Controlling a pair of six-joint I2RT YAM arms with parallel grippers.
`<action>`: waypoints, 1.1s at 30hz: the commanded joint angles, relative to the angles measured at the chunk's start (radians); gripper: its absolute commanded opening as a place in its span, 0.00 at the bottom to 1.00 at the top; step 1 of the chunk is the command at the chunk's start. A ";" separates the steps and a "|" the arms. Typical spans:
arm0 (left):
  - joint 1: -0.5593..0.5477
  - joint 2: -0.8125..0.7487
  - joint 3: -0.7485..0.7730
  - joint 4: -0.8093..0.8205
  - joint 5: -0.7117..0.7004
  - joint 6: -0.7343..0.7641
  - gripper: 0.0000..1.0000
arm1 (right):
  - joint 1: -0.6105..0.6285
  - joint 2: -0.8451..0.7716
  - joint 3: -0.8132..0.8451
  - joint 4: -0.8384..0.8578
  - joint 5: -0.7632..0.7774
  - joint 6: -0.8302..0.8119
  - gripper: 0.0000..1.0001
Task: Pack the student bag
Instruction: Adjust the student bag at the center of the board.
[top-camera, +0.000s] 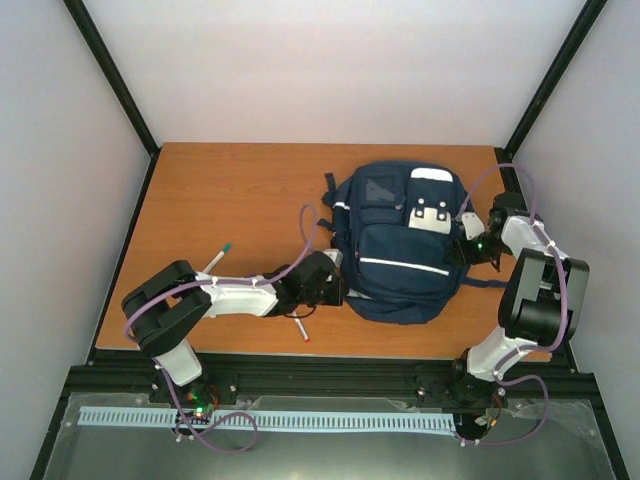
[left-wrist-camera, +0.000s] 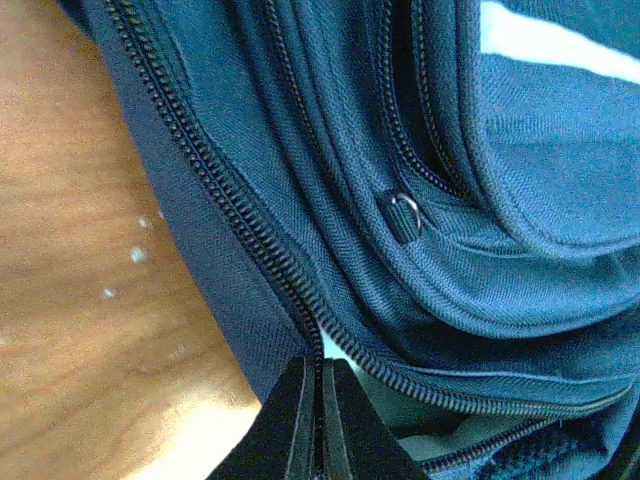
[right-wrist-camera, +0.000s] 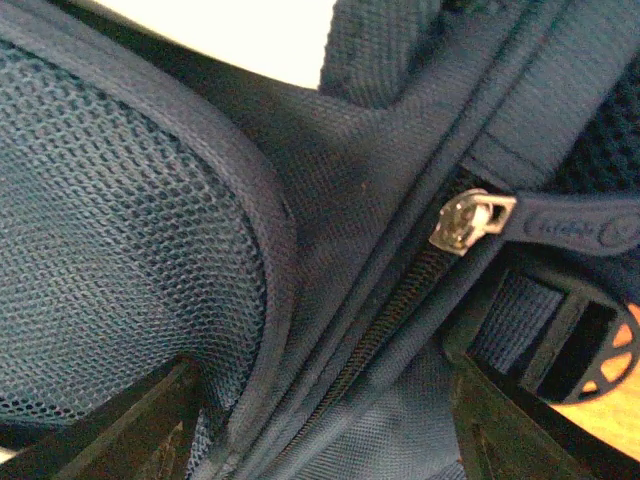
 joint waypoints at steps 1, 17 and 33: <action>-0.058 -0.003 -0.034 0.041 0.016 -0.053 0.01 | 0.072 0.063 0.041 0.071 -0.016 0.065 0.70; -0.266 0.214 0.297 -0.066 -0.019 -0.010 0.10 | 0.242 0.170 0.288 0.062 0.015 0.202 0.70; -0.213 -0.338 -0.004 -0.399 -0.239 0.216 0.94 | 0.290 -0.321 0.010 -0.021 -0.060 0.086 0.74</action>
